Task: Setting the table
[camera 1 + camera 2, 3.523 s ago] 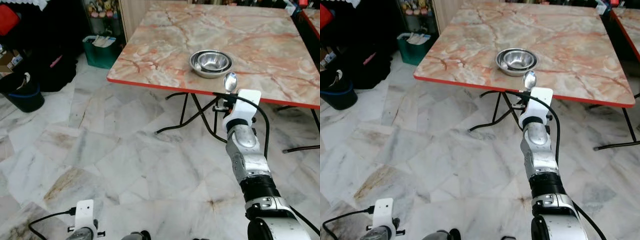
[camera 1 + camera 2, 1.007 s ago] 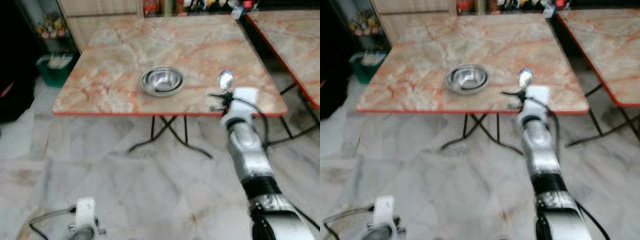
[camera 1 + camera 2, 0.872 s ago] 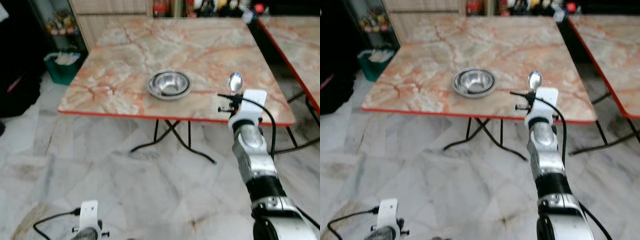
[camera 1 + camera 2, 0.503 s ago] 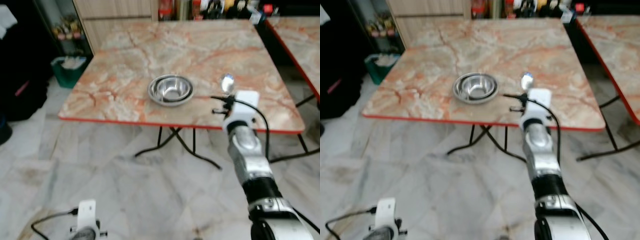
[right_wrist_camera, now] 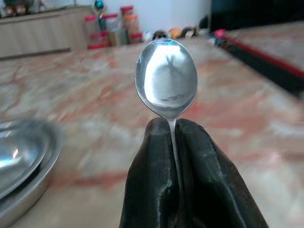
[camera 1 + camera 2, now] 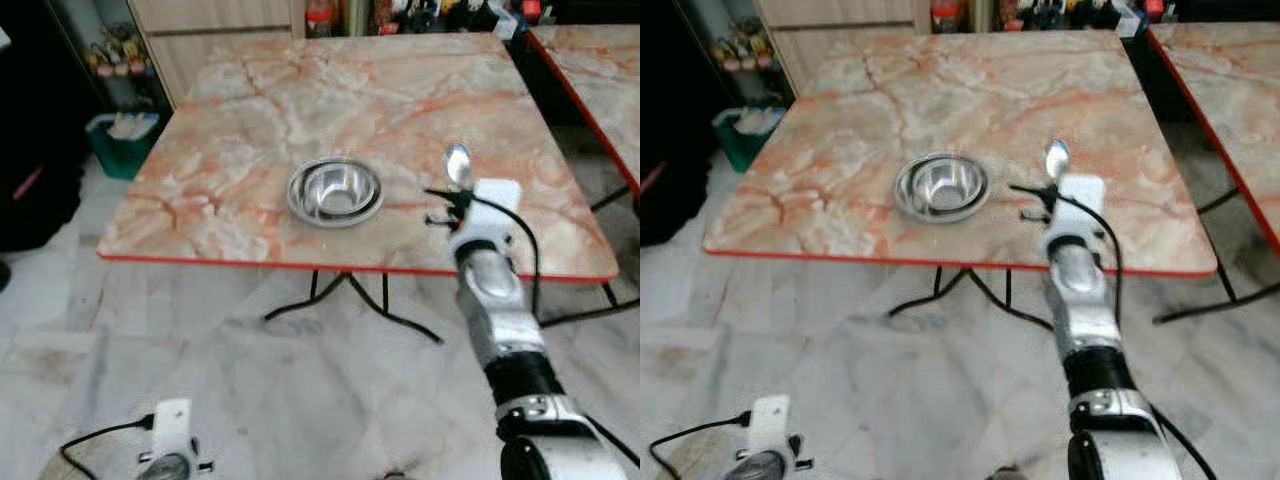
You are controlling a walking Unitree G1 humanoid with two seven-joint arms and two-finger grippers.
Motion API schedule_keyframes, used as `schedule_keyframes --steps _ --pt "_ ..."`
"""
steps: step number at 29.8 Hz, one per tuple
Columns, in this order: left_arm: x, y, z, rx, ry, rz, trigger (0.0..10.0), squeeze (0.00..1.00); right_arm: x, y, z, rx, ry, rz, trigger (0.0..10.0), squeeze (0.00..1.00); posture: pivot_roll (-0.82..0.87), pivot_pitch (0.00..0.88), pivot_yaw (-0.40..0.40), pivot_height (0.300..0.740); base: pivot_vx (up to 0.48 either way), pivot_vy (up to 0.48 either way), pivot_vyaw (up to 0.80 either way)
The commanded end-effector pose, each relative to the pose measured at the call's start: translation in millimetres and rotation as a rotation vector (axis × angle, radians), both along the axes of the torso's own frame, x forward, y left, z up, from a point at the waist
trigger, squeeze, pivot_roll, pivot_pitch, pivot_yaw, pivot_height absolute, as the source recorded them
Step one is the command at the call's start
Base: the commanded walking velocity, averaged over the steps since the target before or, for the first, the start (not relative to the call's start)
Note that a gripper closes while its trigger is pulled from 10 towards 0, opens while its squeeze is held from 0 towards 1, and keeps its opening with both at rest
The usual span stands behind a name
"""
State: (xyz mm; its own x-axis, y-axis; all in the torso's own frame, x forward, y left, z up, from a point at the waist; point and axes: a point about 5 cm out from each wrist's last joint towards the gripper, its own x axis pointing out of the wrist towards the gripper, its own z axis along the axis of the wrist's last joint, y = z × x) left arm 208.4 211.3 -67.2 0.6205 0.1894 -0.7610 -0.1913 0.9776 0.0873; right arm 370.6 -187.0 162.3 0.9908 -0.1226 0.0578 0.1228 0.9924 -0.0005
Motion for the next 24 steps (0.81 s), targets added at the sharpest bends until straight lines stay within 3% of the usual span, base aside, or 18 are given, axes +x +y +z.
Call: schedule_keyframes --steps 1,24 --pt "-7.3 9.5 -2.4 0.019 0.032 0.008 10.0 0.00 1.4 9.5 5.2 0.008 -0.023 0.026 10.0 0.00 0.00 0.144 0.037 0.740 0.311 0.000 0.00" --pt "-9.5 10.4 -3.3 0.024 0.038 -0.010 10.0 0.00 1.2 12.7 4.8 0.008 -0.029 0.041 10.0 0.00 0.00 0.121 0.043 0.740 0.311 0.000 0.00"
